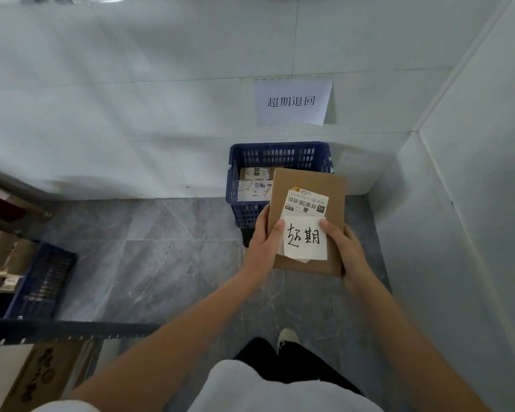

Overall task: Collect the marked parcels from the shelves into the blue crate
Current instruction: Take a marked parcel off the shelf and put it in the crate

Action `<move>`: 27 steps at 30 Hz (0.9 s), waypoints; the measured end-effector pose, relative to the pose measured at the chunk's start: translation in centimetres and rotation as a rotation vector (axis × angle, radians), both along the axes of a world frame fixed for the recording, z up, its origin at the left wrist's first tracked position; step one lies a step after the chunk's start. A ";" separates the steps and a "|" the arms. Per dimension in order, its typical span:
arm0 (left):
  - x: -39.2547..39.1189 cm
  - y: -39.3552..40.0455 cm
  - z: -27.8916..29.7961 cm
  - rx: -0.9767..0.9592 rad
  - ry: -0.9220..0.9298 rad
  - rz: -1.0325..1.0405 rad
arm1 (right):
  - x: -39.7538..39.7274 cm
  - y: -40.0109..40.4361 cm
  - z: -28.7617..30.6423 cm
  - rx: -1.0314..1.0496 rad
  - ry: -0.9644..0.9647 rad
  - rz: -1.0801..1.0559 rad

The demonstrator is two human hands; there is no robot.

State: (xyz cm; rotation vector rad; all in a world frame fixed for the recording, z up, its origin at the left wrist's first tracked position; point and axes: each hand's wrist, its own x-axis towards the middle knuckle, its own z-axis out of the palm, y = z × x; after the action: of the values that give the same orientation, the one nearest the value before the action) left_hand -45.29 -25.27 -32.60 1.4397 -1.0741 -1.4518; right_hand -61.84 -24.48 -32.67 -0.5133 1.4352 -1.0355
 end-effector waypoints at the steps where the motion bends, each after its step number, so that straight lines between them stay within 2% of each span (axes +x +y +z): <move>1: -0.5 -1.1 -0.2 0.017 0.009 0.008 | -0.3 -1.2 -0.3 0.007 0.015 -0.001; 10: -2.5 -12.9 -3.5 0.188 0.034 0.021 | -2.1 -12.5 -4.1 0.079 0.056 -0.039; 17: -3.1 -24.1 -6.8 0.293 -0.089 -0.036 | -2.9 -22.4 -7.3 0.067 0.050 -0.048; 22: -4.6 -31.0 -9.6 0.345 -0.178 -0.092 | -4.7 -28.1 -10.8 0.030 0.119 -0.069; 27: -7.4 -36.0 -13.5 0.422 -0.117 -0.070 | -7.1 -33.5 -15.6 0.115 0.198 0.005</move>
State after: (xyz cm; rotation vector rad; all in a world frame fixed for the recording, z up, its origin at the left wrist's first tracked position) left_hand -52.70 -61.25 -46.06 1.8135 -0.9293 -1.7360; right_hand -68.96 -57.97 -48.28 -0.5471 1.6576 -0.9118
